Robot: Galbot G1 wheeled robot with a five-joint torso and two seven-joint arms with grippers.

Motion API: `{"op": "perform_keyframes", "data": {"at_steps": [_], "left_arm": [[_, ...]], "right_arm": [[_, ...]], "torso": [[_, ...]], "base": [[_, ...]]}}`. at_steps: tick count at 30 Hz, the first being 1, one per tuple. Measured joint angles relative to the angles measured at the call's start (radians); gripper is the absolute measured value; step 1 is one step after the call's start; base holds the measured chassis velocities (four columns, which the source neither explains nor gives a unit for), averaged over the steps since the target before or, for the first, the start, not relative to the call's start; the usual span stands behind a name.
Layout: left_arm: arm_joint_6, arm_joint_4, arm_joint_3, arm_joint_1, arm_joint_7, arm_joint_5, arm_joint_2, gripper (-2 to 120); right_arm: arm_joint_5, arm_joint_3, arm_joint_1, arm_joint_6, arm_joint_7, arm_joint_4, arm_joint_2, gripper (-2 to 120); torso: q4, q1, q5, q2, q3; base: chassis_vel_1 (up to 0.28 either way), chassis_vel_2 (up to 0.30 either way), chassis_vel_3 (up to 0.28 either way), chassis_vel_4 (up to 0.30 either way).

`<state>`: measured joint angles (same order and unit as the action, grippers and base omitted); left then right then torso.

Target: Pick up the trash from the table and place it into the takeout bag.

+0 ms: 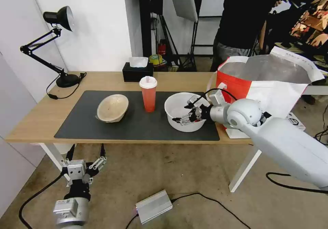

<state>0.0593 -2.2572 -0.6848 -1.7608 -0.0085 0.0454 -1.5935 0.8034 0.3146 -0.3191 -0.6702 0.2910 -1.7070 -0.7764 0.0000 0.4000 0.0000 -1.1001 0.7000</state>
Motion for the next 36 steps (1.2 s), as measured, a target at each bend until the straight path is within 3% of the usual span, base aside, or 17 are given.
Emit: {"op": "perform_keyframes", "data": {"at_steps": [36], "left_arm": [[0.002,-0.009,-0.005,-0.004,0.000,-0.006,0.000,100]], "right_arm": [[-0.020,0.011,-0.008,-0.021,-0.030,0.032,-0.045,96]], "torso": [[0.0000,0.000,0.0000,0.000,0.000]], "base": [[0.000,0.000,0.000,0.000]]}}
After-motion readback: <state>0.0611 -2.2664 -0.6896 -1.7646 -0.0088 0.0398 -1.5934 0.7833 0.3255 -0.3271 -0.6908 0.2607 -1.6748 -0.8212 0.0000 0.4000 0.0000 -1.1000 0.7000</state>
